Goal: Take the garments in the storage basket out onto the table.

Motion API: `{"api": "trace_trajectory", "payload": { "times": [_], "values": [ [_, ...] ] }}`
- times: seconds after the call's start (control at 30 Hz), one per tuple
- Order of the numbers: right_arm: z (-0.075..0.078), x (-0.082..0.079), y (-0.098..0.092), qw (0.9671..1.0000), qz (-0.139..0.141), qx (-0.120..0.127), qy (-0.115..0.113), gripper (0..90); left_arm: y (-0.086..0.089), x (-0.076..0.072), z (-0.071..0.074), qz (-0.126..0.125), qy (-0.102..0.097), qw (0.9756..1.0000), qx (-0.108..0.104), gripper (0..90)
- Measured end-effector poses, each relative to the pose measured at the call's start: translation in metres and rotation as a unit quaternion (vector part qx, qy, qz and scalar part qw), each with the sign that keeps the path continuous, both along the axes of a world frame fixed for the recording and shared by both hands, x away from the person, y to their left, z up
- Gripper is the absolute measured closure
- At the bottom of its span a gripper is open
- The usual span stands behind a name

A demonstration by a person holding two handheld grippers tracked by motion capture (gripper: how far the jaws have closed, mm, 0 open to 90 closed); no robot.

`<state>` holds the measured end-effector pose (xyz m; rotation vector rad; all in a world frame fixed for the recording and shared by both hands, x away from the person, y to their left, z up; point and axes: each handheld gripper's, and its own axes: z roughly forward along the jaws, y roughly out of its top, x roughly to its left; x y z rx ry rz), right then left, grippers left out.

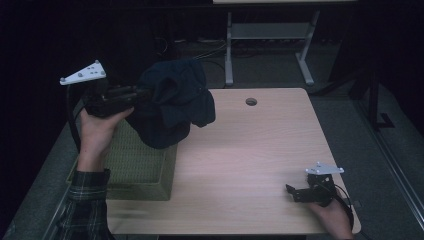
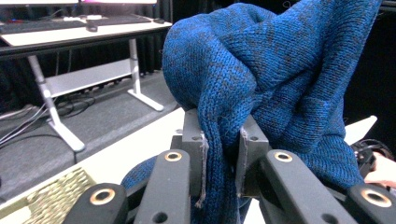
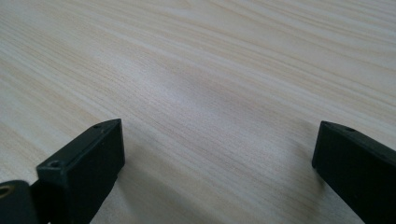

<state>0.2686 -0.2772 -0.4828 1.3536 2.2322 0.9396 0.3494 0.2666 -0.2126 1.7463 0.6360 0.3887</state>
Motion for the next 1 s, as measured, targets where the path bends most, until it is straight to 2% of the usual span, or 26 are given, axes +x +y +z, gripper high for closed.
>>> {"api": "trace_trajectory", "payload": {
  "times": [0.5,1.0],
  "values": [
    [0.000,0.000,0.000,1.0000,0.000,0.000,0.000,2.0,-0.039,0.006,-0.002,-0.036,0.003,0.9993,-0.001,77.0],
    [0.000,0.000,0.000,1.0000,0.004,0.000,-0.001,2.0,-0.089,0.009,-0.027,-0.076,0.035,0.9965,-0.005,77.0]
  ]
}}
